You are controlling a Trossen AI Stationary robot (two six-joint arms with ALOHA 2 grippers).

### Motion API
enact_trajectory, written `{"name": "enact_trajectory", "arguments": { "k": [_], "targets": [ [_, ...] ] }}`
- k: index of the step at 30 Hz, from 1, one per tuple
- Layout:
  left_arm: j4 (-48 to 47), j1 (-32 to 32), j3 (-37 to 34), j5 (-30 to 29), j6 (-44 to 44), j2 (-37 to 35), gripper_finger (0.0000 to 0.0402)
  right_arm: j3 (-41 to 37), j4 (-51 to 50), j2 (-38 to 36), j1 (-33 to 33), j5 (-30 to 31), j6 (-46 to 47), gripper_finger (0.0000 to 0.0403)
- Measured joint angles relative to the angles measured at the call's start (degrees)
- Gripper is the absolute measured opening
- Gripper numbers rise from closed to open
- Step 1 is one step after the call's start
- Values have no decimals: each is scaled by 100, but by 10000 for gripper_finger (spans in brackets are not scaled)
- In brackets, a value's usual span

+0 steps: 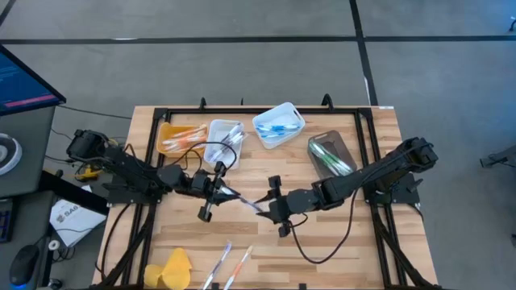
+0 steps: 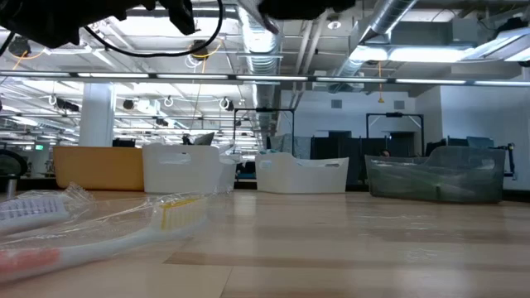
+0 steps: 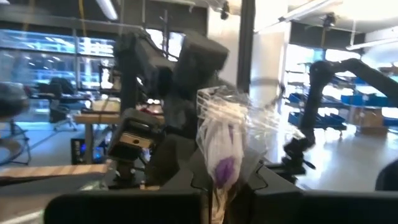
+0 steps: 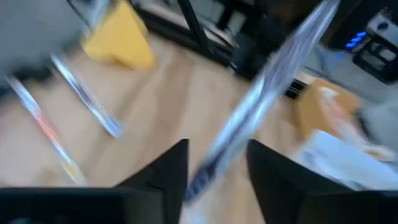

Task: Pick & Place Toothbrushes
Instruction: Put the purple toothbrush into the left white bin

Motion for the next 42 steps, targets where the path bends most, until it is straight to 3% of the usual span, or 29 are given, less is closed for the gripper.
{"name": "enact_trajectory", "arguments": {
  "k": [4,7,12,18,22,31,37,39,42],
  "targets": [
    [-80,142,2,-282,12,-239,7,0,-608,-259,0,952,-400,208],
    [-794,370,178,-512,14,-537,7,0,-1150,-630,-38,1592,-173,239],
    [-2807,706,838,-1066,16,-885,7,-44,-2167,-1411,-171,1610,338,255],
    [-4853,880,1939,-1632,-19,-935,6,-884,-2867,-2448,-330,1608,965,255],
    [-6469,988,2727,-2051,-322,-929,6,-1489,-2730,-3188,-506,1609,1020,255],
    [-9675,1951,4228,-2084,-1403,-810,6,-2020,-2444,-4131,-1022,1589,1018,255],
    [-10345,2653,4422,-1793,-2677,-432,6,-2020,-2093,-3984,-1178,1496,970,255],
    [-10369,2901,4424,-1397,-2704,-250,6,-2019,-1938,-3860,-1237,1342,921,255],
    [-10424,3243,4424,-1284,-2703,41,6,-2016,-1785,-3639,-1329,1030,820,255]
  ]
}}
